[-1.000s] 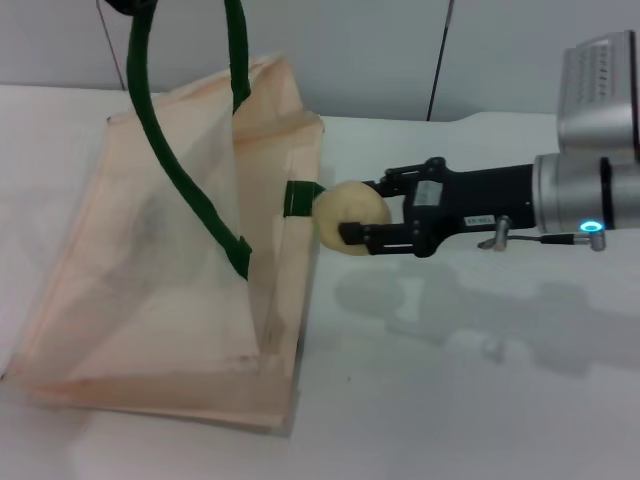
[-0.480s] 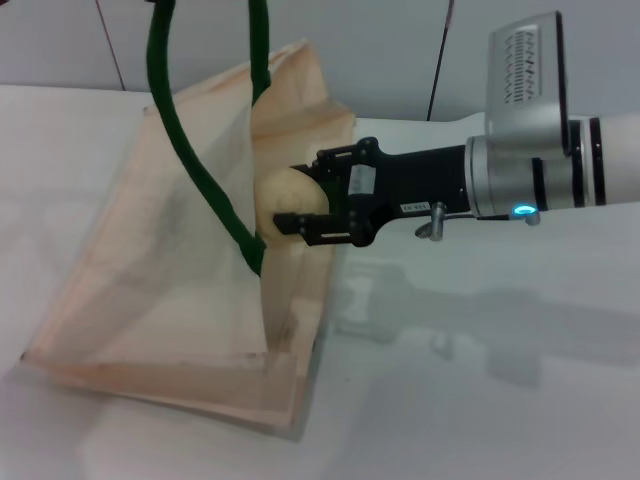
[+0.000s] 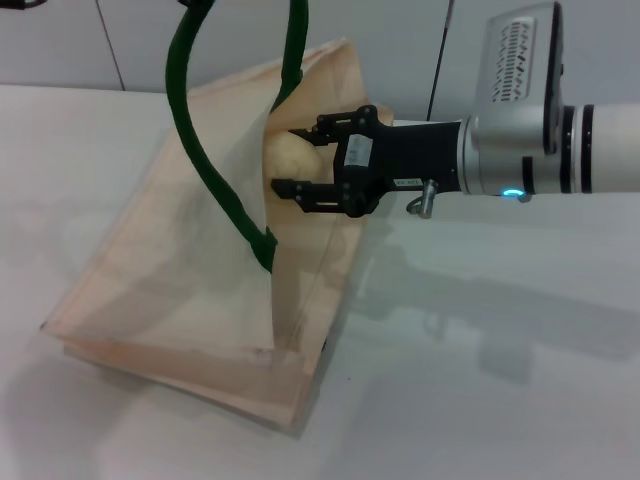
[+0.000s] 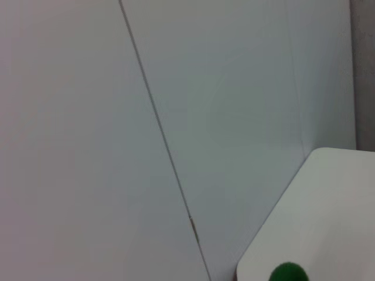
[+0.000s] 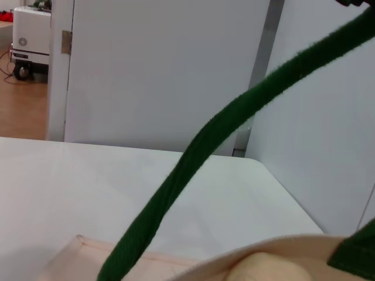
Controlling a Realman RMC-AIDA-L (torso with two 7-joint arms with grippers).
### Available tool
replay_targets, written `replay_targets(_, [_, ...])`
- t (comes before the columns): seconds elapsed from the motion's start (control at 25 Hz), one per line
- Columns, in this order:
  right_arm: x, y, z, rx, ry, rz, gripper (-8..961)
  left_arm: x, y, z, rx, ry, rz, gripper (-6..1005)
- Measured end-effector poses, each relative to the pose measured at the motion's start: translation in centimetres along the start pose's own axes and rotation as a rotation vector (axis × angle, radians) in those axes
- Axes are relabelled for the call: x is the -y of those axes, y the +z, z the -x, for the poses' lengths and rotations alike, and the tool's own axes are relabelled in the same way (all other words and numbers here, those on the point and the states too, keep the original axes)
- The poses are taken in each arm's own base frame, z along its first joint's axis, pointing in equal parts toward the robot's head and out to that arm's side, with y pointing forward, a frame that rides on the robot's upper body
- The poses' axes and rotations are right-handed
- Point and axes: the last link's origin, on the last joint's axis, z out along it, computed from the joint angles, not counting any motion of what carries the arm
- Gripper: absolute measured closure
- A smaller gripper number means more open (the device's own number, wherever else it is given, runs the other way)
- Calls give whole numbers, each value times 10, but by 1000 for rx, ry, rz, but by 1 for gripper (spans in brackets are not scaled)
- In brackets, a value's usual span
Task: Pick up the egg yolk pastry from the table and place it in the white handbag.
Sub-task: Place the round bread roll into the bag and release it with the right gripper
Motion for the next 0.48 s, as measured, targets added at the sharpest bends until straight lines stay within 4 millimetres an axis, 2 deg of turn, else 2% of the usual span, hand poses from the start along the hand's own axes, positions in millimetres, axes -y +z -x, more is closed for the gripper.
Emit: replay_targets(0.48, [2,6,-7,-23,-6,-60,371,-3,-4,-6,-13,4,-5,879])
